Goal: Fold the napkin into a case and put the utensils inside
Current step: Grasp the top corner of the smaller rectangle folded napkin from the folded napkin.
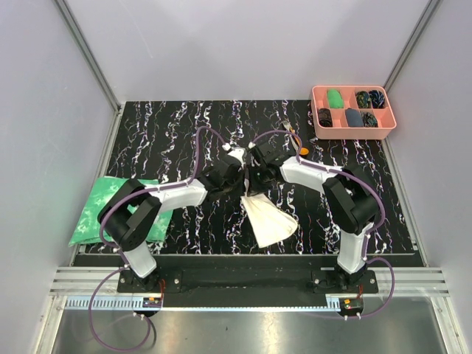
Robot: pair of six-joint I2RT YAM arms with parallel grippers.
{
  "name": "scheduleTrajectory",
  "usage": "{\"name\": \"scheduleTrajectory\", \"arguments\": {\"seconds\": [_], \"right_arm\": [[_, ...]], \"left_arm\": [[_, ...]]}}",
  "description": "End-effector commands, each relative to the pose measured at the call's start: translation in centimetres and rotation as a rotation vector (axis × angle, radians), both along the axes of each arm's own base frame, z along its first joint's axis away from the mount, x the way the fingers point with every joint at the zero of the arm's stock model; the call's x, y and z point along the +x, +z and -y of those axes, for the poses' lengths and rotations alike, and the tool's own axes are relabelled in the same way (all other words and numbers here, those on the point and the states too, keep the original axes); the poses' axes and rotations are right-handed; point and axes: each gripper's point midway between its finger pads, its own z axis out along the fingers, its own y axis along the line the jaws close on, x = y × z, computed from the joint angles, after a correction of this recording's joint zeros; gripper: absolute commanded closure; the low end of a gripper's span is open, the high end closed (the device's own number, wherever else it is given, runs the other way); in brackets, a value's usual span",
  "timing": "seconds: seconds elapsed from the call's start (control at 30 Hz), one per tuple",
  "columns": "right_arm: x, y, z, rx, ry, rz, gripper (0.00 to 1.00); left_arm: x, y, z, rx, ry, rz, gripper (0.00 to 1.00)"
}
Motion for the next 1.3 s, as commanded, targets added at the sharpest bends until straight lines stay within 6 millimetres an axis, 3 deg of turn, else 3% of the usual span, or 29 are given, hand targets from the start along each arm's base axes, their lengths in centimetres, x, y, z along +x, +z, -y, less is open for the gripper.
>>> {"name": "scheduleTrajectory", "arguments": {"seconds": [0.0, 0.27, 0.4, 0.47, 0.73, 0.83, 0.9, 0.97, 1.13, 1.27], "right_arm": [[-0.3, 0.7, -2.4, 0.095, -0.067, -0.057, 1.0], [0.4, 1.4, -3.7, 0.172, -0.113, -0.075, 1.0], [2.2, 3.6, -3.1, 0.242, -0.17, -0.011, 1.0], [3.1, 3.6, -2.8, 0.273, -0.181, -0.035, 1.0], [3.8, 5.8, -5.4, 0.479, -0.199, -0.055, 1.0], [3.4, 5.5, -6.1, 0.531, -0.175, -0.066, 1.0], [3.2, 4.8, -6.0, 0.477, -0.135, -0.037, 1.0], [2.4, 3.0, -4.6, 0.336, -0.109, -0.015, 1.0], [0.5, 0.9, -4.5, 0.109, -0.036, 0.097, 1.0], [1.2, 0.2, -3.7, 0.029, -0.072, 0.165, 1.0]], "left_arm": [[0.8, 4.1, 2.1, -0.158, 0.018, 0.071, 1.0], [0.0, 3.6, 2.2, -0.204, 0.008, 0.037, 1.0], [-0.6, 2.8, 1.5, -0.202, 0.012, 0.024, 1.0], [-1.0, 2.3, 1.3, -0.2, 0.006, 0.015, 1.0], [-1.2, 2.2, 0.9, -0.188, -0.002, 0.031, 1.0], [-0.9, 2.2, 0.6, -0.176, 0.01, 0.034, 1.0], [-0.6, 2.2, 0.2, -0.176, 0.02, 0.025, 1.0], [-0.3, 2.2, 0.0, -0.178, 0.027, 0.01, 1.0], [0.2, 2.6, 0.6, -0.224, 0.013, -0.039, 1.0], [-0.2, 2.4, 0.8, -0.251, 0.029, -0.095, 1.0]]}}
